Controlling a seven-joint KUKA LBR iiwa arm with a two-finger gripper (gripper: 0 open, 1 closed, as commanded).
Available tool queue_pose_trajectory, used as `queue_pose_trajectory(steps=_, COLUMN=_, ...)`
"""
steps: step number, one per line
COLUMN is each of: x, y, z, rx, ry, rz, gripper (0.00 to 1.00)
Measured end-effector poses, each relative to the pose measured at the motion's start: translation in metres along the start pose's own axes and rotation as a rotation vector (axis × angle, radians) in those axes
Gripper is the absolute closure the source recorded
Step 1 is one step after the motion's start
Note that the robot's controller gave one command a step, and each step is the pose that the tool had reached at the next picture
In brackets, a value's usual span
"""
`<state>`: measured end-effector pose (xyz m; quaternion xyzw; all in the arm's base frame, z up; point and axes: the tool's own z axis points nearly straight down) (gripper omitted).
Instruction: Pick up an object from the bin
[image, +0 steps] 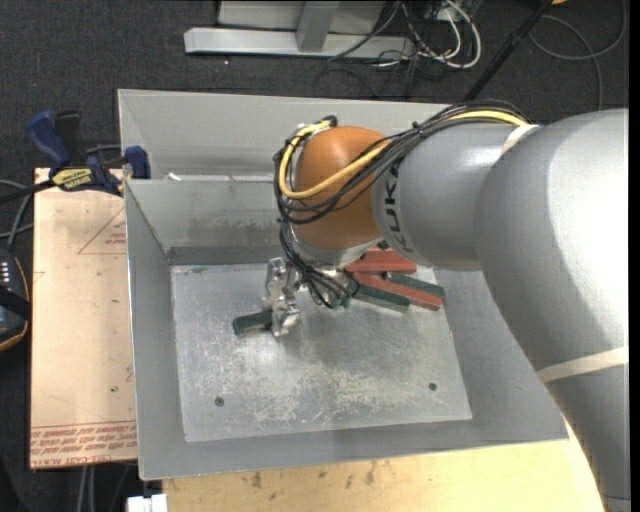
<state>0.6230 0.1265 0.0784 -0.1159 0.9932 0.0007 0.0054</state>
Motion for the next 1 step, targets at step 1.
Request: queue_pose_trajectory(steps=1, x=0.0023, y=-0.001, z=-0.1733, rx=0.0, ry=-0.001, rz=0.053, gripper=1.0)
